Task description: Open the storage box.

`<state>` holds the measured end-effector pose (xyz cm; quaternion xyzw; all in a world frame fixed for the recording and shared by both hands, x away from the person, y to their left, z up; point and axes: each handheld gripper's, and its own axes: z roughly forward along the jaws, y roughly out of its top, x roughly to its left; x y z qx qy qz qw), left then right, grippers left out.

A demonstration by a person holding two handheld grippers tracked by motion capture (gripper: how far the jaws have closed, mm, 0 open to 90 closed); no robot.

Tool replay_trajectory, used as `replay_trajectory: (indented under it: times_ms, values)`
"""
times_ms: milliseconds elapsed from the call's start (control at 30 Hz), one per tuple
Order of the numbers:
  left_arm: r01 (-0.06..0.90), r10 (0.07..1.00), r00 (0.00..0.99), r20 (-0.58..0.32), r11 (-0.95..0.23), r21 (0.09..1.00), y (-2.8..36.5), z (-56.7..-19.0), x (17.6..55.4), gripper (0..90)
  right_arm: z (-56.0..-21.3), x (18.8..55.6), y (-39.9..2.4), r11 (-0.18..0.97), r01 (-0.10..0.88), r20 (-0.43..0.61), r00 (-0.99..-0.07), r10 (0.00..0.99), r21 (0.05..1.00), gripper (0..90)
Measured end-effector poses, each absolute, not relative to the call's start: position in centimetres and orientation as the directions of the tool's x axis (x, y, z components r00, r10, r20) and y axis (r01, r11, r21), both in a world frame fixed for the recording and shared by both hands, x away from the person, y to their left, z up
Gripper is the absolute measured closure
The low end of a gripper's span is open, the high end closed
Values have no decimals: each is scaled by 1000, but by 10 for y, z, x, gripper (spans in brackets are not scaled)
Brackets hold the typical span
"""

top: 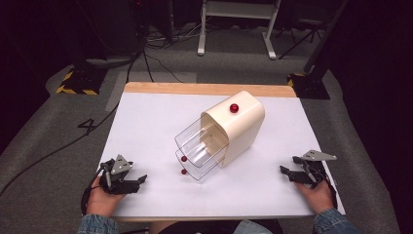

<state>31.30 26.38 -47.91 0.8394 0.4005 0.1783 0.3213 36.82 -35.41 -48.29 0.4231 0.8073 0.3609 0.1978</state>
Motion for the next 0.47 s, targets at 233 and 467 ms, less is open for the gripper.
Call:
replay_trajectory:
  times_ms: [233, 467]
  values:
    - [581, 795, 607, -7, -437, 686, 267, -481, 316, 213, -483, 368, -354, 381, 540, -14, -564, 826, 750, 273]
    - [579, 792, 610, -8, -439, 687, 268, -481, 315, 210, -483, 368, -354, 381, 540, -13, -564, 826, 750, 273]
